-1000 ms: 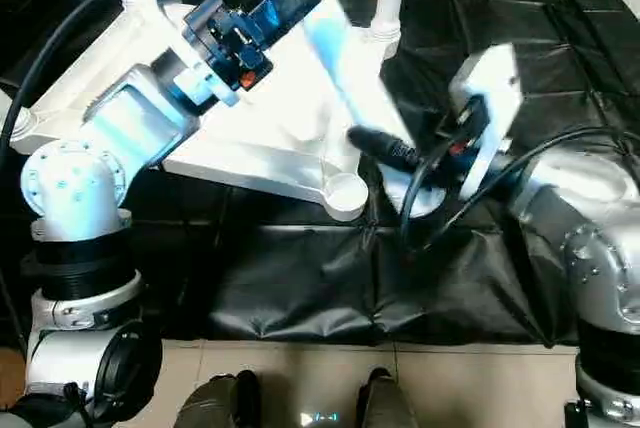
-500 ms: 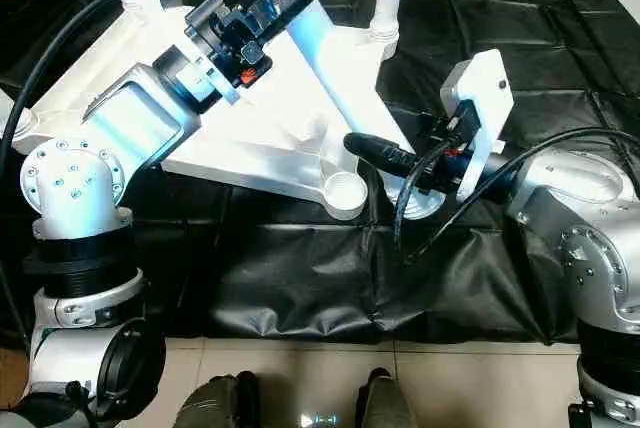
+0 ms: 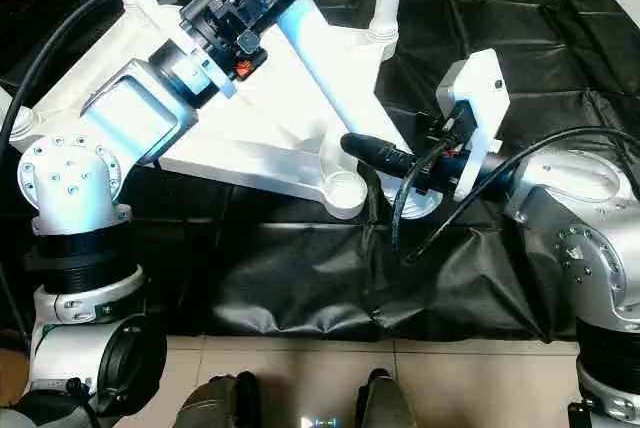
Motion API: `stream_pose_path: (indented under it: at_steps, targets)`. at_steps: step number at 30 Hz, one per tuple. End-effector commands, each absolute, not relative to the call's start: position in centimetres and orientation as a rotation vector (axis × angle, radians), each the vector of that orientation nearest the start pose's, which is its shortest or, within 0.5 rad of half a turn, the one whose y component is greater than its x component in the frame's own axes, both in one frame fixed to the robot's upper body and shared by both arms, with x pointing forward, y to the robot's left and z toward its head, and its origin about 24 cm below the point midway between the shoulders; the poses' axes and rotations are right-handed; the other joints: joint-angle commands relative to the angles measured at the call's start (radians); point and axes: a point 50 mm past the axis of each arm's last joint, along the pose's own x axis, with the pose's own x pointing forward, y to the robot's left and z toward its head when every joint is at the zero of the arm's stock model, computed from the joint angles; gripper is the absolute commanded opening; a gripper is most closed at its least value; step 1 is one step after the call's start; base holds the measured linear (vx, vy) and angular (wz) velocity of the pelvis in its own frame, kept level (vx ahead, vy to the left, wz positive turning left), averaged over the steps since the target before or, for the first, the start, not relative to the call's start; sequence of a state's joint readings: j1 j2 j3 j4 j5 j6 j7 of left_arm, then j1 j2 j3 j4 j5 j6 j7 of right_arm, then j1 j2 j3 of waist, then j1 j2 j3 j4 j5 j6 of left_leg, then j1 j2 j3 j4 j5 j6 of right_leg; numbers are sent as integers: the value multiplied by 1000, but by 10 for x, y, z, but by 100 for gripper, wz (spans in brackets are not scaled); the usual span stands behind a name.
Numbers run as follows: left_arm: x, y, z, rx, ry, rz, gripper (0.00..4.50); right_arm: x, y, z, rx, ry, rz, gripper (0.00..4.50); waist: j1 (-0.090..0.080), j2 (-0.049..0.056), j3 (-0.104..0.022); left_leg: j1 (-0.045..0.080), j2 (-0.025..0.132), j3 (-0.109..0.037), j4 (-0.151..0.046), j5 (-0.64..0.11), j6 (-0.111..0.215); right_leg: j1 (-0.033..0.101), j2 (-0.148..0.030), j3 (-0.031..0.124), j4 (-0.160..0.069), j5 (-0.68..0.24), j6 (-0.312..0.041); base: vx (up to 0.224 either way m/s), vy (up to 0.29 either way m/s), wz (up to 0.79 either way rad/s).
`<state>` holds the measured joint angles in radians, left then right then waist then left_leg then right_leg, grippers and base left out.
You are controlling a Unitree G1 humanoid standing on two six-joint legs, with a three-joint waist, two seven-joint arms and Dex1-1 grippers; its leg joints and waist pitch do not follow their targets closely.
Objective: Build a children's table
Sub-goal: Pick table leg
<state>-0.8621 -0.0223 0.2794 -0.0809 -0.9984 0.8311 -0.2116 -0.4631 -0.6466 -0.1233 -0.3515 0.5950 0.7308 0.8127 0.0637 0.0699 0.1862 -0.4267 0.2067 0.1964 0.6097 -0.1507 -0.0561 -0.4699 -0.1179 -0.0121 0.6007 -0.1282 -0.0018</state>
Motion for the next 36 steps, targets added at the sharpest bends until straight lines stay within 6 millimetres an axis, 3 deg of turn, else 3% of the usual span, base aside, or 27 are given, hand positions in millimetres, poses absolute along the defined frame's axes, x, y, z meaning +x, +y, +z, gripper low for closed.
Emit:
stream_pose_path:
  at_steps: [1, 14, 15, 22, 25, 28, 29, 32, 33, 36]
  targets:
    - [312, 74, 276, -773, -208, -1020, 198, 269, -176, 217, -199, -36, 987, 185, 3, -36, -116, 25, -18, 4, -51, -80, 137, 79, 18, -6, -53, -188, -200, 0, 0, 0]
    - [313, 78, 279, -806, -242, -1022, 170, 272, -177, 218, -211, -55, 955, 185, 2, -37, -115, 23, -19, 4, -50, -76, 143, 80, 18, -6, -52, -184, -199, 0, 0, 0]
    - [313, 78, 279, -806, -242, -1022, 170, 272, -177, 218, -210, -55, 955, 240, 2, -37, -115, 23, -19, 4, -50, -77, 142, 79, 18, -6, -53, -186, -198, 0, 0, 0]
    - [312, 83, 281, -808, -300, -1034, 170, 272, -182, 229, -146, -111, 942, 298, 1, -37, -112, 24, -19, 5, -53, -83, 140, 78, 18, -6, -55, -194, -193, 0, 0, 0]
    - [314, 90, 279, -815, -323, -1043, 170, 266, -201, 251, -37, -211, 920, 322, 2, -36, -113, 25, -20, 5, -52, -74, 155, 79, 20, -5, -54, -176, -203, 0, 0, 0]
    - [317, 96, 276, -810, -327, -1050, 170, 260, -226, 271, 40, -316, 848, 343, 3, -27, -109, 28, -23, 6, -52, -73, 157, 75, 23, -8, -57, -182, -206, 0, 0, 0]
    - [317, 98, 276, -807, -335, -1065, 170, 258, -239, 278, 78, -349, 804, 344, 5, -19, -107, 28, -22, 5, -53, -72, 150, 75, 22, -9, -55, -180, -209, 0, 0, 0]
    - [318, 99, 276, -801, -334, -1073, 170, 255, -250, 283, 125, -361, 763, 346, 4, -22, -107, 27, -23, 5, -55, -76, 141, 78, 22, -11, -57, -173, -214, 0, 0, 0]
    - [319, 99, 276, -799, -334, -1081, 170, 253, -256, 283, 132, -358, 743, 346, 4, -16, -105, 27, -23, 5, -55, -81, 138, 77, 21, -11, -57, -176, -214, 0, 0, 0]
    - [317, 99, 278, -812, -348, -1130, 170, 250, -271, 278, 100, -297, 664, 346, 3, -20, -101, 27, -24, 5, -59, -100, 122, 79, 20, -11, -63, -204, -203, 0, 0, 0]
